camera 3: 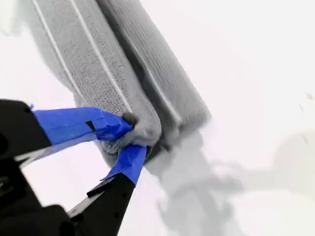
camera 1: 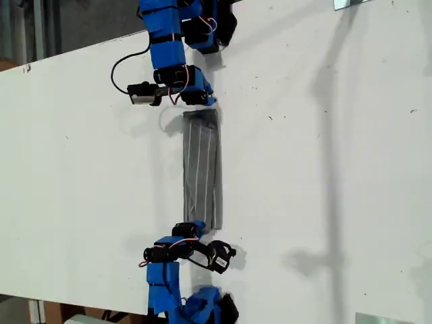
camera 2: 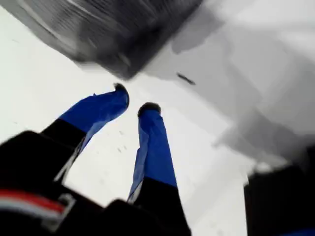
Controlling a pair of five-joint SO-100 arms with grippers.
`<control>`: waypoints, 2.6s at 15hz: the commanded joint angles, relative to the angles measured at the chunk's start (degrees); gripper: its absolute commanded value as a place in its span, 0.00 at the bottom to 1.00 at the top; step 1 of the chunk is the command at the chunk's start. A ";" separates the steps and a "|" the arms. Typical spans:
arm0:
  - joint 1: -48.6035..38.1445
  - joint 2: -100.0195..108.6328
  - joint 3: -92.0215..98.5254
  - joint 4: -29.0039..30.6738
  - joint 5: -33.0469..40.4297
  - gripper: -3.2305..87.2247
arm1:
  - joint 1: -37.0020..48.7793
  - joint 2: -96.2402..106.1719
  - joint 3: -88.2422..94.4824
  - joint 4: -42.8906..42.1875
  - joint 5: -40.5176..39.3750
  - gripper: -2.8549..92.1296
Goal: Grasp corners of a square towel and fold twice.
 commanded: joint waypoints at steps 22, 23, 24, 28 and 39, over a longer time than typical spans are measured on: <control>0.09 11.69 -1.76 10.63 -0.79 0.36 | 15.38 -24.17 -26.19 -2.20 -25.40 0.41; 0.18 11.69 -1.41 10.46 -0.79 0.36 | 15.21 -22.59 -27.42 -0.18 -25.40 0.41; 0.35 11.69 -1.23 10.20 -0.97 0.36 | 15.82 -22.06 -27.86 1.76 -25.40 0.41; 0.79 11.87 -1.14 9.14 -1.05 0.36 | 18.19 -26.98 -22.68 -1.85 -25.22 0.41; 2.02 13.54 -0.18 8.17 -2.11 0.36 | 22.76 -40.34 -20.48 -8.17 -27.25 0.03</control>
